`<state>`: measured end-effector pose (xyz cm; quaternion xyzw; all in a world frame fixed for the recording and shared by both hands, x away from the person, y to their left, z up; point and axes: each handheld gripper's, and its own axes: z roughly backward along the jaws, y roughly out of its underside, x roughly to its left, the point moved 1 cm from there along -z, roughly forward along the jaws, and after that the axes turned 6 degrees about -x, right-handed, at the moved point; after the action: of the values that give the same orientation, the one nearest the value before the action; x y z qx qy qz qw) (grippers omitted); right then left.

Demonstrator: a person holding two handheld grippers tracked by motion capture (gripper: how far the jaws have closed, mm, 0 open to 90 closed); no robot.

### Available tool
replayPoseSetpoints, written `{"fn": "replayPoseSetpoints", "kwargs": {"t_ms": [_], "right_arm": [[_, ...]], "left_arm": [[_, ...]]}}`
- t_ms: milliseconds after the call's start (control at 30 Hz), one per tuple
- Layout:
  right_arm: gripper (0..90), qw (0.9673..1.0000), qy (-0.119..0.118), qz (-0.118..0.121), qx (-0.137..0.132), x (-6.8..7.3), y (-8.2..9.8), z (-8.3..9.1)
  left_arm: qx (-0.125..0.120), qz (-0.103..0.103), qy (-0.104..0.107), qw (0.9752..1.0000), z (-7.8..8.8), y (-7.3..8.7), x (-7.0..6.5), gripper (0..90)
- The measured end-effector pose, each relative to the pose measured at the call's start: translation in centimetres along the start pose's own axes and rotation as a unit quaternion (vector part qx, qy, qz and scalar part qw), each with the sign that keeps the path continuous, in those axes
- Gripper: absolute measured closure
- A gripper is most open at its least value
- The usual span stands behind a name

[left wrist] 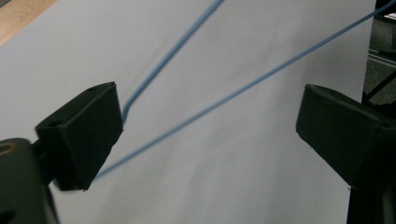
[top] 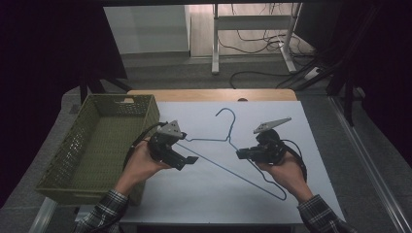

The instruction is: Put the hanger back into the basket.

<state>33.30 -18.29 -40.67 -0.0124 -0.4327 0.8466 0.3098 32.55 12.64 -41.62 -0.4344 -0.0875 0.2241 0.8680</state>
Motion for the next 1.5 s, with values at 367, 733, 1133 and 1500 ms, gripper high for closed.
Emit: {"fn": "replayPoseSetpoints", "kwargs": {"t_ms": [367, 733, 1133, 1500], "right_arm": [[87.2, 0.9978, -0.045, 0.043, 0.023, 2.9, 0.2, -1.8], [87.2, 0.9959, -0.061, 0.055, 0.039, 3.6, 0.3, -2.4], [84.7, 0.9937, -0.065, 0.068, 0.062, 3.4, 0.1, -3.0], [44.4, 0.9949, -0.010, 0.098, 0.022, 4.0, -0.7, -0.8]], "left_arm": [[0.025, -0.031, 0.060, 0.9974, -1.0, -0.9, -1.0, 36.6], [0.068, -0.038, 0.120, 0.9898, -2.6, -1.6, -0.3, 62.4], [0.087, -0.037, 0.157, 0.9831, -2.7, -1.0, -1.0, 86.9], [0.059, 0.018, 0.124, 0.9904, -1.0, -1.1, -0.7, 87.2]]}}
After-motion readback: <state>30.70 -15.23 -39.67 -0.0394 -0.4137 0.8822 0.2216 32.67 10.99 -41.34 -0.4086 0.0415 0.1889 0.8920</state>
